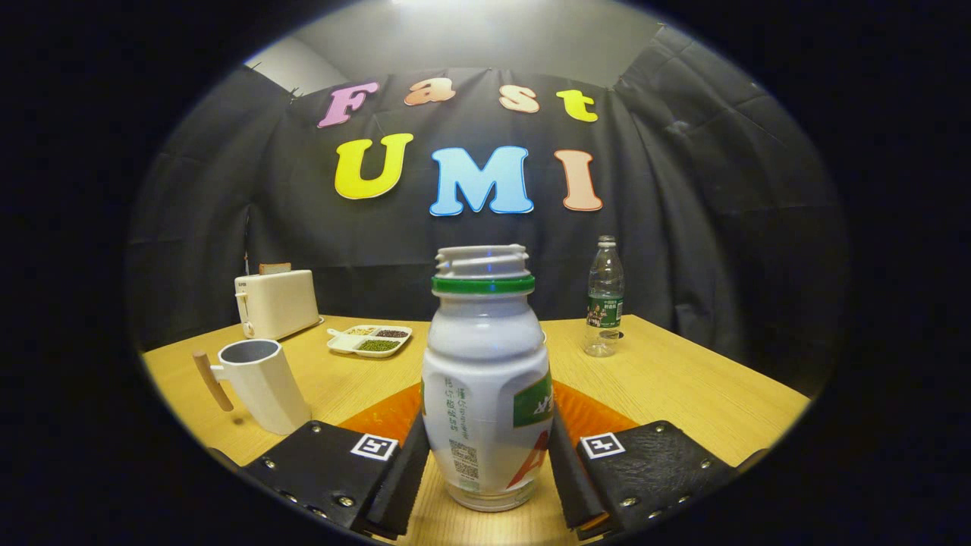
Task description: Take the bottle from table, then pour the juice into the cup, finally place the bottle on the coaster
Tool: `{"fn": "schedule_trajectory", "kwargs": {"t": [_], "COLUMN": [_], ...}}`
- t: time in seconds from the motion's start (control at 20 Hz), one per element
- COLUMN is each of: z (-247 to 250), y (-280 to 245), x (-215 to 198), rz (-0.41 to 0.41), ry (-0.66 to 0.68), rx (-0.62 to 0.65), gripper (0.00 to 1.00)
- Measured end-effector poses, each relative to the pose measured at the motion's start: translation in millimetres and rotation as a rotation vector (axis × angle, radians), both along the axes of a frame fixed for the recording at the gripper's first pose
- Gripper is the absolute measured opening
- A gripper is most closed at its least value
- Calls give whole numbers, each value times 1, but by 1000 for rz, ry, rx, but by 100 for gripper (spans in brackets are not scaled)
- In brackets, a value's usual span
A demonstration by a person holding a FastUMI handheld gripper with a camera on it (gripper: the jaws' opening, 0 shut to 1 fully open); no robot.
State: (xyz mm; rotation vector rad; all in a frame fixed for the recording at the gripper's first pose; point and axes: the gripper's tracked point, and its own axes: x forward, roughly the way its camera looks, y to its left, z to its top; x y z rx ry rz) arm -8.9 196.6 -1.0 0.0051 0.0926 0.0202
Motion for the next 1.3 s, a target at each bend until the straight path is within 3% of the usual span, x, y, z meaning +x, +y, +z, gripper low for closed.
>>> {"fn": "schedule_trajectory", "kwargs": {"t": [0.55,1.3], "z": [16,30], "y": [15,46], "x": [8,26], "rz": [52,136], "ry": [-11,18], "rx": [-159,-503], "gripper": [71,71]}}
